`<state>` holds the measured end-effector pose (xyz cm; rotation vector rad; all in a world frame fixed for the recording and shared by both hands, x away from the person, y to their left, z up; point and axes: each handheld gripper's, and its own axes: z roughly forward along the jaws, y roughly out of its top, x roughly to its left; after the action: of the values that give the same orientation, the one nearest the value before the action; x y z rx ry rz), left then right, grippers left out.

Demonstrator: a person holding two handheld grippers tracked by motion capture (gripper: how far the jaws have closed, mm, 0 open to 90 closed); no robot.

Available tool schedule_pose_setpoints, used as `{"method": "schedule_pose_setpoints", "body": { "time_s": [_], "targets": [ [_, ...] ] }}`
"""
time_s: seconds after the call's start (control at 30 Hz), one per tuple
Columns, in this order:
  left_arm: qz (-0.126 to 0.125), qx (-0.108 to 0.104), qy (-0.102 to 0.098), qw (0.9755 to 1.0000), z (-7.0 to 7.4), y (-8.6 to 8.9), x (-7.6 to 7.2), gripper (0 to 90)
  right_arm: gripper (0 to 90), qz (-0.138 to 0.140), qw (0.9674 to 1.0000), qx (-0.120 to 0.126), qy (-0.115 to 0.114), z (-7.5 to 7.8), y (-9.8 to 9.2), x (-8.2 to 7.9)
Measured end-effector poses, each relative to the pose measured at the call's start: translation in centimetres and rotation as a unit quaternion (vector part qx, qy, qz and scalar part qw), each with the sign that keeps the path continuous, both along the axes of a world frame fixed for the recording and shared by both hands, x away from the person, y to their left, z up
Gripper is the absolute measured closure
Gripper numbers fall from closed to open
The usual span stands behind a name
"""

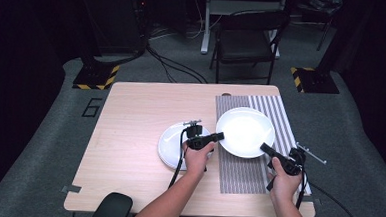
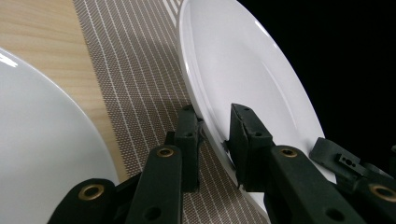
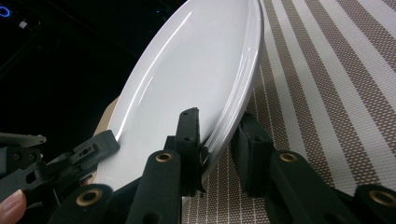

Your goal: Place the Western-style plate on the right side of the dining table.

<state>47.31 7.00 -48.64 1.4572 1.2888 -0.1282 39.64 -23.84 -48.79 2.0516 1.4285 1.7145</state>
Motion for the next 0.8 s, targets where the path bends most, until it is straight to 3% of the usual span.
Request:
{"method": "schedule_pose_setpoints", "body": {
  "time_s": [0.8],
  "targets": [
    [-0.016,-0.001,0.003,0.9999,-0.3,-2.5,0.3,73.5,72.9,-0.032,0.9994,-0.017,-0.001,-0.2,-1.8,-0.6]
  ]
}}
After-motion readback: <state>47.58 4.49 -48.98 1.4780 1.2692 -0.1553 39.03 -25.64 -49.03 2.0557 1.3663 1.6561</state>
